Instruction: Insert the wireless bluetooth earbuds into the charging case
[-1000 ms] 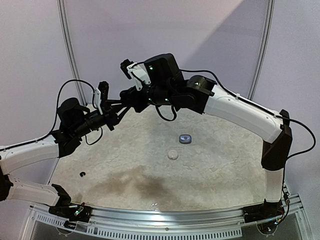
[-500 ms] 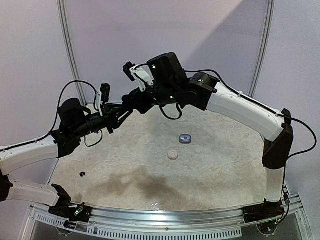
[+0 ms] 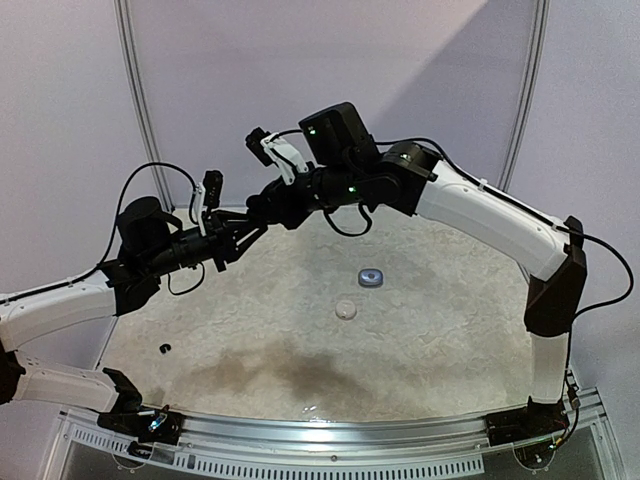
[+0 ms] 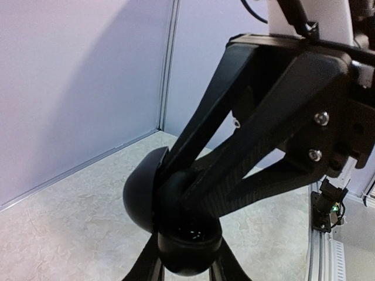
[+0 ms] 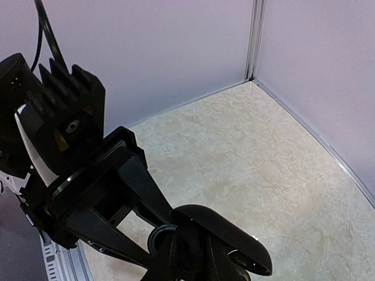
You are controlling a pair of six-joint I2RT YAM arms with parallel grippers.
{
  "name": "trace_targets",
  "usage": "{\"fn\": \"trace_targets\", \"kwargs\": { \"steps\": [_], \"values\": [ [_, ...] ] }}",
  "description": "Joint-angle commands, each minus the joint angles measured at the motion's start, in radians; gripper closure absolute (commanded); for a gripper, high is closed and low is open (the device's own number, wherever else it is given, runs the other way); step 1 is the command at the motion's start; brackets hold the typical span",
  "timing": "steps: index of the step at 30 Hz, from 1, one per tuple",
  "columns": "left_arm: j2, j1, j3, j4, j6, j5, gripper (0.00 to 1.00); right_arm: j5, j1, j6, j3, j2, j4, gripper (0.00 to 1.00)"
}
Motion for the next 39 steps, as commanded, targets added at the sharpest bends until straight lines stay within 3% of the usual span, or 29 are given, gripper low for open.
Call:
{"fn": "trace_targets", "kwargs": {
  "steps": [1, 6, 14, 19, 28, 35, 39],
  "values": [
    [-0.031, 0.005, 0.053, 0.078, 0.044, 0.025, 1.00, -0.100, 0.014, -0.020, -0.003, 0.016, -0.151, 0.84],
    [-0.028, 0.005, 0.051, 0.069, 0.087, 0.061, 1.00, -0.119, 0.015, -0.024, 0.011, 0.016, -0.178, 0.75],
    [-0.028, 0.005, 0.049, 0.067, 0.116, 0.103, 1.00, -0.126, 0.016, -0.024, 0.017, 0.010, -0.226, 0.84],
    [-0.022, 0.006, 0.047, 0.063, 0.118, 0.139, 1.00, -0.129, 0.016, -0.024, 0.018, -0.003, -0.235, 0.84],
    [-0.024, 0.007, 0.047, 0.057, 0.121, 0.161, 1.00, -0.149, 0.016, -0.008, 0.018, -0.017, -0.271, 0.76],
    [-0.025, 0.007, 0.047, 0.058, 0.119, 0.178, 1.00, -0.151, 0.014, -0.003, 0.018, -0.021, -0.269, 0.91],
    [-0.026, 0.007, 0.043, 0.045, 0.141, 0.192, 1.00, -0.160, 0.016, -0.003, 0.018, -0.028, -0.267, 0.94]
  ]
}}
